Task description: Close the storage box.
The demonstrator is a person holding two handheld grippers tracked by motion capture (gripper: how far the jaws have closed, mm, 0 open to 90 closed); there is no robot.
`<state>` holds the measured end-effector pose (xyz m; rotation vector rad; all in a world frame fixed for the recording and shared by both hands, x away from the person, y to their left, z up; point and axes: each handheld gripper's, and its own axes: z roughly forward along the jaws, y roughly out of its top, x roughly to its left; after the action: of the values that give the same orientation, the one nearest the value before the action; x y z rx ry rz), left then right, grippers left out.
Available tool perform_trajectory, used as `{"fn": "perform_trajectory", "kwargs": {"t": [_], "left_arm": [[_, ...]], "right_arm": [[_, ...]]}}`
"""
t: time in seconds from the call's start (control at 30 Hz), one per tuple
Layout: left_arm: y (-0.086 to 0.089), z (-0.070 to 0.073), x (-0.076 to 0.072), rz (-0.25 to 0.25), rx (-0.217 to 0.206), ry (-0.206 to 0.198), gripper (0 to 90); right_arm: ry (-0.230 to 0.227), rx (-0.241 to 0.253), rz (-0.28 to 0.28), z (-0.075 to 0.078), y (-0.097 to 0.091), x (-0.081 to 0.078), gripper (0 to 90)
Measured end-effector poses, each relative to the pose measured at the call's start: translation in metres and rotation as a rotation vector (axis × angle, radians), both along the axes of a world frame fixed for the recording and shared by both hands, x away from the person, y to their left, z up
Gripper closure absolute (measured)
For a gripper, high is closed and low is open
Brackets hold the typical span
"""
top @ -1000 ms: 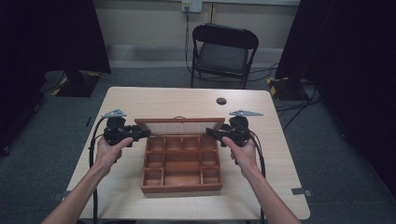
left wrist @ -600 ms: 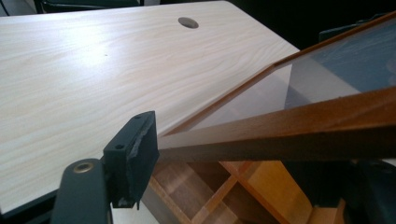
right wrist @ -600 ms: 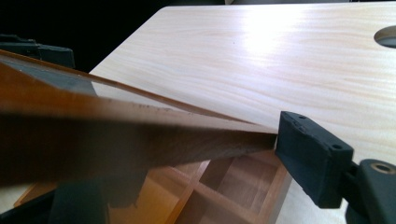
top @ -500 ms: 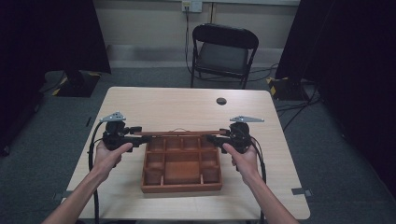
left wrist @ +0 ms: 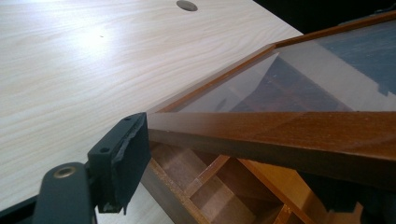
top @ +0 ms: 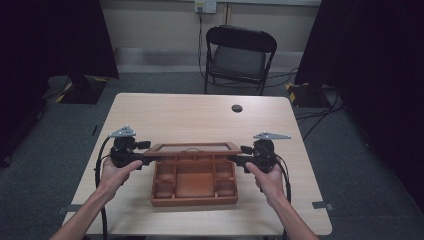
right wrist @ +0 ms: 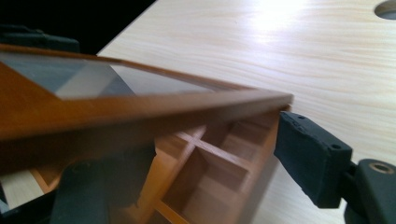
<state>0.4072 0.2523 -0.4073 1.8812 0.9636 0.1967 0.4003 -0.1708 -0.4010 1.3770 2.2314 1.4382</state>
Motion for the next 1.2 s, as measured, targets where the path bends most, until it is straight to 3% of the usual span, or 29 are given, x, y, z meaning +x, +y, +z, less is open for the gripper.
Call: {"fn": "perform_trajectory", "kwargs": {"t": [0.1, 0.2, 0.43, 0.53, 0.6, 0.73, 0.77, 0.9, 1.0, 1.2], "left_arm": [[0.001, -0.001, 0.000, 0.002, -0.013, 0.001, 21.3], [0.001, -0.002, -0.001, -0.002, -0.015, 0.001, 21.0], [0.001, -0.005, -0.008, -0.006, 0.020, 0.003, 20.1], [0.000, -0.004, -0.010, -0.003, 0.036, -0.006, 20.6], [-0.001, -0.004, -0.010, -0.005, 0.027, -0.004, 20.8], [0.001, -0.007, -0.010, -0.013, 0.045, 0.007, 18.4], [0.000, -0.007, -0.011, -0.009, 0.041, 0.008, 18.4], [0.000, -0.007, -0.012, -0.011, 0.043, 0.006, 18.8], [0.000, -0.008, -0.012, -0.011, 0.042, 0.001, 18.8], [0.000, -0.008, -0.014, -0.007, 0.044, 0.002, 19.6]], "right_arm": [[0.028, -0.027, -0.053, -0.003, -0.008, 0.001, 31.8], [0.019, -0.062, -0.081, -0.005, -0.015, 0.003, 32.5], [-0.009, -0.046, -0.139, 0.007, -0.030, 0.012, 34.5], [-0.024, -0.026, -0.124, 0.016, -0.031, 0.016, 38.7], [-0.030, -0.009, -0.099, 0.024, -0.030, 0.016, 44.0], [-0.076, 0.018, -0.019, 0.050, -0.020, 0.011, 45.5], [-0.076, 0.018, -0.019, 0.050, -0.020, 0.011, 45.5], [-0.088, 0.034, 0.098, 0.067, 0.001, 0.007, 48.5], [-0.075, 0.036, 0.175, 0.072, 0.020, 0.005, 50.0], [-0.064, 0.047, 0.279, 0.078, 0.055, 0.007, 58.0]]}}
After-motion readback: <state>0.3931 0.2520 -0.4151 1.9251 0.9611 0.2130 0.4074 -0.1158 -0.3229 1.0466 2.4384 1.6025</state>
